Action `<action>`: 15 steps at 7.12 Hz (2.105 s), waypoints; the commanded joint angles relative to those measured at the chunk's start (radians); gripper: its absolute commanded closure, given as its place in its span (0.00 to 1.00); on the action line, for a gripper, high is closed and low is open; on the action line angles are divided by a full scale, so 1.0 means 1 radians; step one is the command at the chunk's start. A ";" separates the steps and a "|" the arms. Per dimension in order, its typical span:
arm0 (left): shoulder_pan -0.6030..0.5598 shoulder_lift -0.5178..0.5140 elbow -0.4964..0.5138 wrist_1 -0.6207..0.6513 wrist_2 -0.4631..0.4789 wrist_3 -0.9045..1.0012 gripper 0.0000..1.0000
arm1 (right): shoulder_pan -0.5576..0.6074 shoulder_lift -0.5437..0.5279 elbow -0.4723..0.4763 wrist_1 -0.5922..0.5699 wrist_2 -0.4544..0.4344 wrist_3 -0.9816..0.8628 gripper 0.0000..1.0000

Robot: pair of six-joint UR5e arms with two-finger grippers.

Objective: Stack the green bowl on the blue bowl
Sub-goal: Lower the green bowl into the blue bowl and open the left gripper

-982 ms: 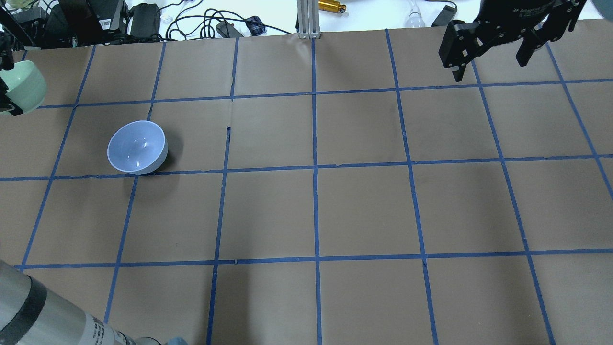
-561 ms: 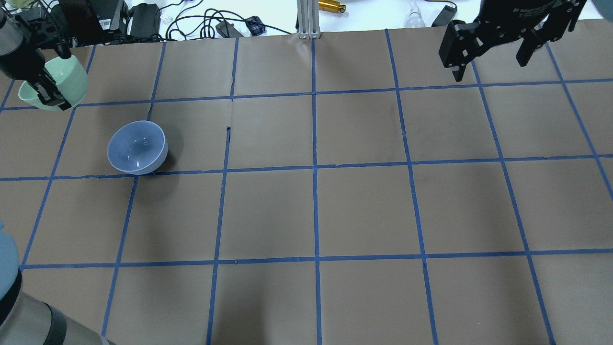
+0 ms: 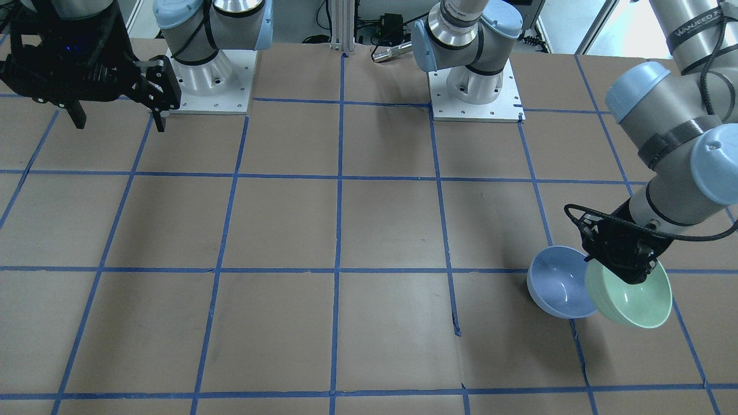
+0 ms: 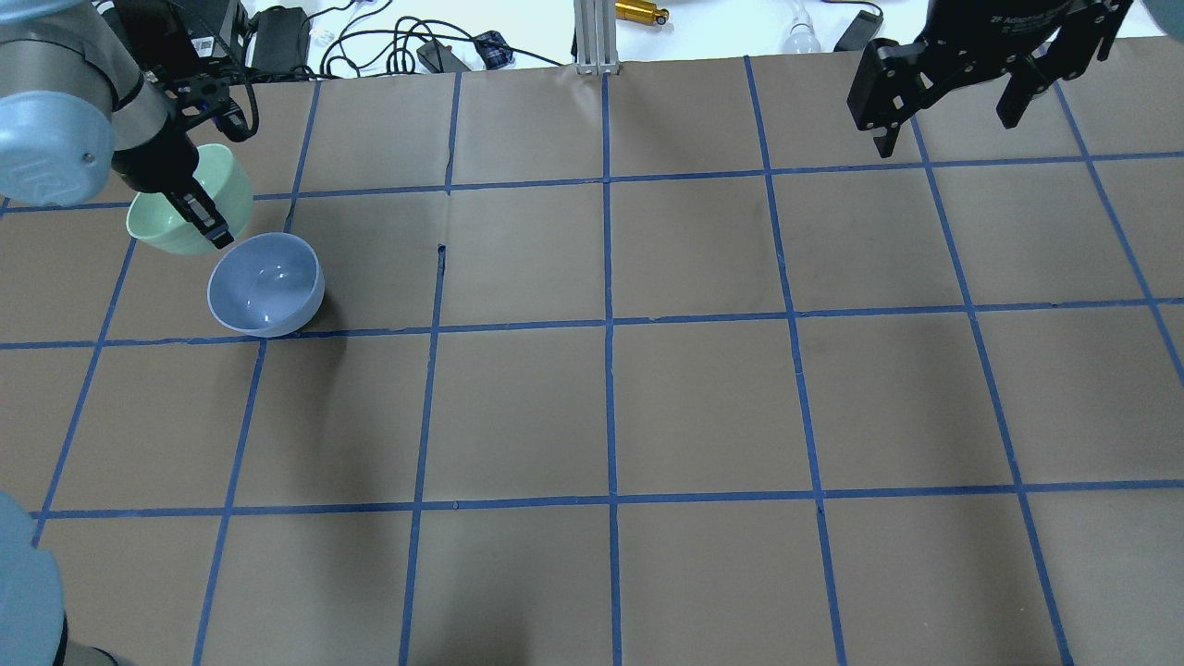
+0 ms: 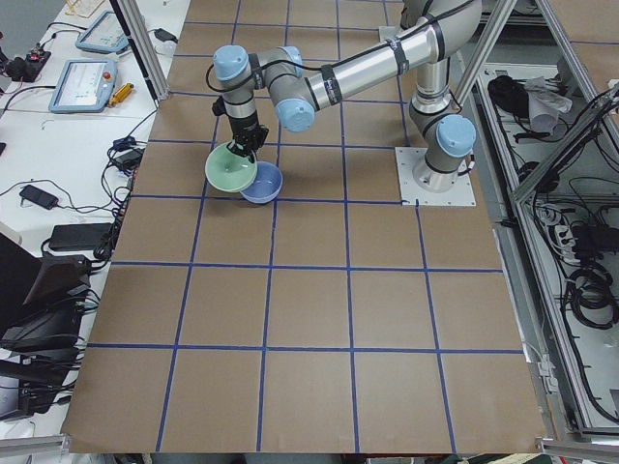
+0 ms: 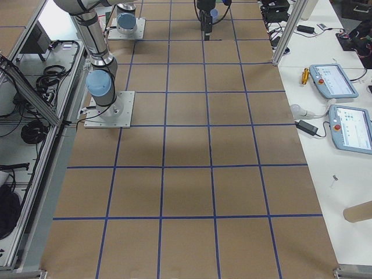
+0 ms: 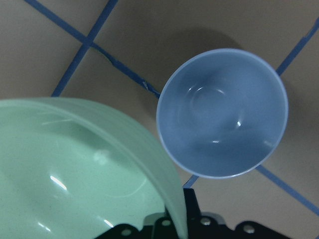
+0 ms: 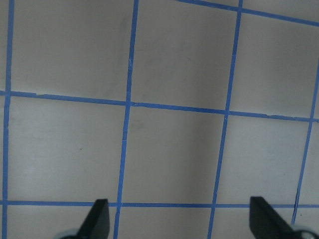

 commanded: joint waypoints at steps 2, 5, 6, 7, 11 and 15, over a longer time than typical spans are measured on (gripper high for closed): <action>-0.011 0.017 -0.135 0.106 0.033 -0.022 1.00 | -0.001 0.000 0.000 0.000 0.000 0.000 0.00; -0.031 0.026 -0.158 0.105 0.033 -0.024 1.00 | 0.000 0.000 0.000 0.000 0.000 0.000 0.00; -0.031 0.025 -0.165 0.106 0.032 -0.024 1.00 | 0.000 0.000 0.000 0.000 0.000 0.000 0.00; -0.032 0.017 -0.165 0.108 0.032 -0.028 0.81 | 0.000 0.000 0.000 0.000 0.000 0.000 0.00; -0.086 0.052 -0.133 0.086 0.029 -0.112 0.00 | -0.001 0.000 0.000 0.000 0.000 0.000 0.00; -0.133 0.097 -0.006 -0.084 0.030 -0.527 0.00 | -0.001 0.000 0.000 0.000 0.000 0.000 0.00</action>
